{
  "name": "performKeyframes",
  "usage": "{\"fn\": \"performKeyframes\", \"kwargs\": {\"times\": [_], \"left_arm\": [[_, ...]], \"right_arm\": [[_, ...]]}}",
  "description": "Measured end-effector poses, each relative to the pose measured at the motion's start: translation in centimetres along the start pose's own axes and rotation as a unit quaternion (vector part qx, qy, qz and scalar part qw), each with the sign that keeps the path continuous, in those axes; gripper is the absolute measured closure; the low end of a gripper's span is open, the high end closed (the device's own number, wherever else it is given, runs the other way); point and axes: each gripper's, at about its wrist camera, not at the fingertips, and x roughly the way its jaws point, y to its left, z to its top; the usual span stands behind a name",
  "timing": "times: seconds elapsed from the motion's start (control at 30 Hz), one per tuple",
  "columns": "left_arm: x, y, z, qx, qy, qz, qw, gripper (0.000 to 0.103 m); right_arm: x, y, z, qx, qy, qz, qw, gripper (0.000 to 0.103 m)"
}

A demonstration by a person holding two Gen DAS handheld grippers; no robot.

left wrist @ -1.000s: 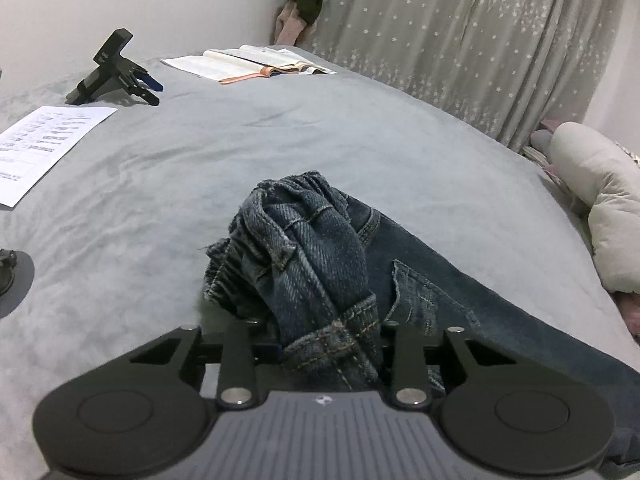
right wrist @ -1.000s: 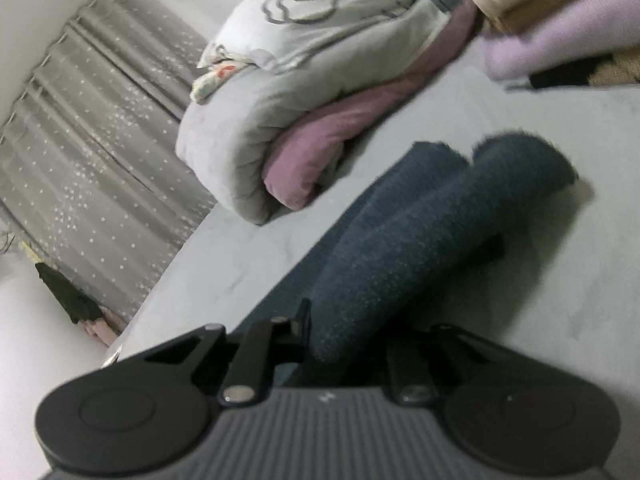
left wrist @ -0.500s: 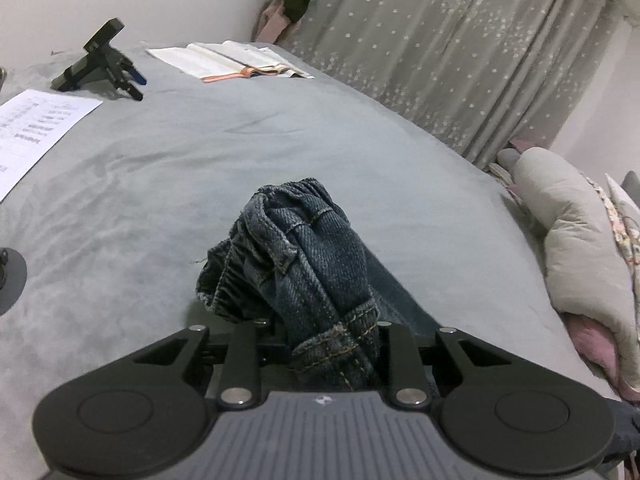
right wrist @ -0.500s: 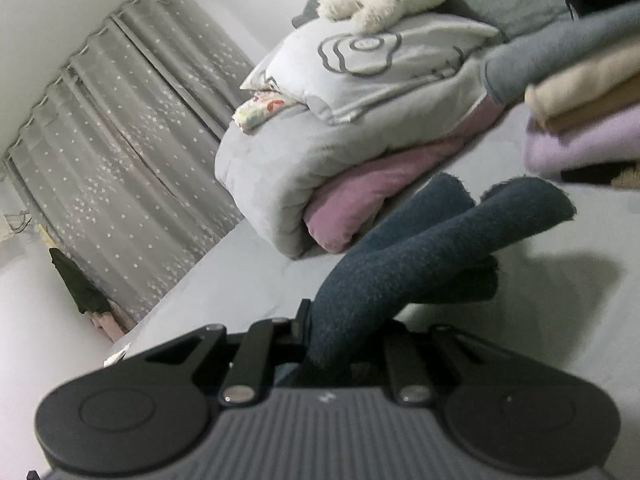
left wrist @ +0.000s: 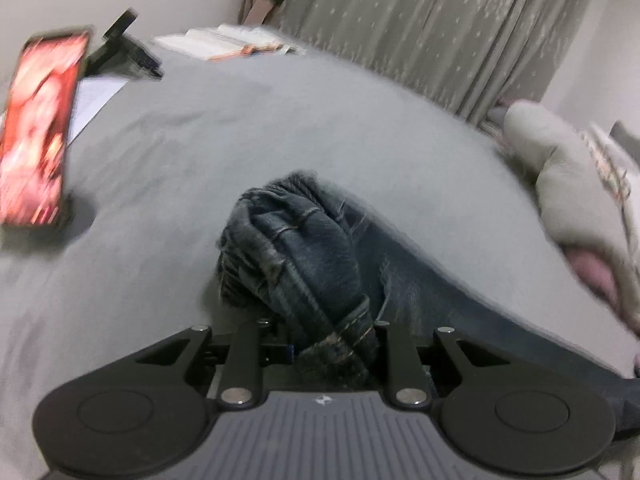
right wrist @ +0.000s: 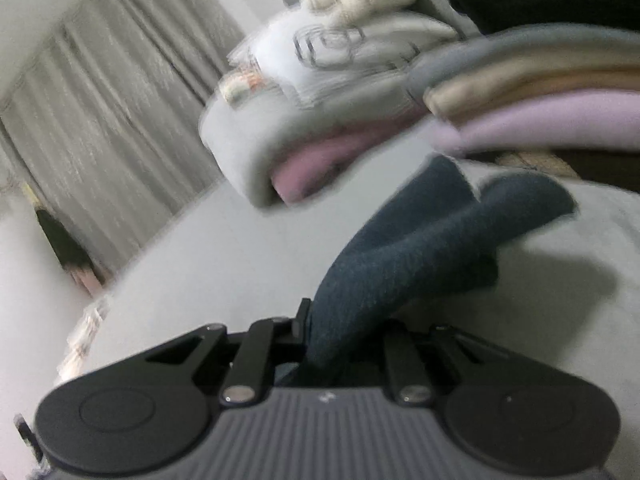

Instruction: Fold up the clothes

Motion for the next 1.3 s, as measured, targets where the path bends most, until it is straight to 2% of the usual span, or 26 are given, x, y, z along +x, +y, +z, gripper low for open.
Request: {"fn": "performKeyframes", "kwargs": {"times": [0.1, 0.17, 0.3, 0.33, 0.37, 0.47, 0.5, 0.57, 0.6, 0.7, 0.77, 0.8, 0.87, 0.9, 0.97, 1.0, 1.03, 1.07, 1.1, 1.13, 1.17, 1.2, 1.3], "left_arm": [[-0.8, 0.9, -0.8, -0.017, 0.006, -0.012, 0.9998, 0.076], [-1.5, 1.3, -0.6, -0.03, 0.006, -0.026, 0.9992, 0.072], [-3.2, 1.6, 0.7, -0.044, -0.004, -0.048, 0.9979, 0.068], [-3.6, 1.7, 1.2, -0.05, -0.003, -0.053, 0.9974, 0.068], [-3.7, 1.7, 1.3, -0.051, -0.001, -0.052, 0.9973, 0.067], [-5.1, 2.7, 1.7, -0.074, 0.009, -0.059, 0.9955, 0.066], [-6.1, 3.5, 1.8, -0.09, 0.001, -0.062, 0.994, 0.066], [-8.6, 4.5, 2.8, -0.085, -0.057, -0.014, 0.9946, 0.065], [-9.7, 4.9, 3.4, -0.08, -0.086, 0.012, 0.993, 0.062], [-8.5, 4.3, 6.7, -0.039, -0.091, 0.005, 0.9951, 0.051], [-6.2, 3.5, 8.0, -0.012, -0.066, -0.009, 0.9977, 0.045], [-3.5, 2.6, 8.6, 0.006, -0.04, -0.001, 0.9992, 0.045], [-0.1, 1.5, 8.8, 0.035, -0.013, 0.029, 0.9989, 0.045], [2.3, 0.7, 8.7, 0.067, 0.003, 0.04, 0.9969, 0.045], [4.6, 0.1, 8.4, 0.097, 0.019, 0.04, 0.9943, 0.044], [5.8, -0.3, 8.2, 0.112, 0.026, 0.04, 0.9926, 0.042], [6.7, -0.6, 8.2, 0.123, 0.031, 0.026, 0.9915, 0.041], [7.1, -0.6, 8.1, 0.124, 0.034, 0.02, 0.9914, 0.042], [7.9, -0.7, 8.1, 0.119, 0.042, 0.008, 0.9919, 0.044], [8.5, -0.8, 8.1, 0.115, 0.044, 0.004, 0.9924, 0.048], [8.8, -1.0, 8.2, 0.115, 0.045, -0.003, 0.9923, 0.062], [8.8, -1.3, 8.4, 0.115, 0.042, -0.006, 0.9924, 0.068], [8.8, -2.0, 8.7, 0.129, 0.038, -0.004, 0.9909, 0.071]], "right_arm": [[-0.2, -2.2, -1.1, 0.018, 0.038, -0.005, 0.999, 0.087], [-0.2, -2.9, -1.0, 0.029, 0.053, -0.002, 0.998, 0.082], [-1.5, -4.2, 0.9, 0.059, 0.034, 0.016, 0.998, 0.076], [-1.7, -4.2, 1.5, 0.054, 0.026, 0.015, 0.998, 0.071], [-2.0, -4.2, 2.1, 0.045, 0.019, 0.012, 0.999, 0.057], [-2.7, -4.9, 3.9, 0.005, -0.001, -0.012, 1.0, 0.032], [-3.0, -5.3, 4.5, -0.007, -0.008, -0.024, 1.0, 0.032], [-3.8, -6.1, 5.7, -0.032, -0.036, -0.059, 0.997, 0.03], [-4.2, -6.5, 6.2, -0.042, -0.048, -0.07, 0.995, 0.03], [-3.5, -6.8, 7.6, -0.066, -0.042, -0.044, 0.996, 0.029], [-2.2, -5.9, 7.7, -0.094, -0.027, -0.025, 0.995, 0.028], [-1.4, -5.2, 7.7, -0.115, -0.018, -0.017, 0.993, 0.027], [0.9, -3.8, 7.2, -0.161, 0.002, -0.007, 0.987, 0.026], [1.9, -3.4, 6.9, -0.182, 0.012, -0.009, 0.983, 0.026], [3.9, -3.0, 6.1, -0.228, 0.032, -0.026, 0.973, 0.026], [4.7, -3.1, 5.8, -0.243, 0.04, -0.033, 0.969, 0.027], [5.0, -3.5, 5.7, -0.236, 0.046, -0.031, 0.97, 0.03], [5.2, -3.8, 5.7, -0.232, 0.052, -0.032, 0.971, 0.039], [5.4, -3.9, 5.6, -0.232, 0.054, -0.039, 0.97, 0.045], [5.6, -4.0, 5.6, -0.232, 0.057, -0.046, 0.97, 0.057], [5.7, -4.1, 5.6, -0.232, 0.058, -0.053, 0.969, 0.062], [5.7, -4.0, 5.6, -0.234, 0.054, -0.064, 0.969, 0.066], [4.8, -4.7, 6.6, -0.207, 0.022, -0.081, 0.975, 0.06]]}}
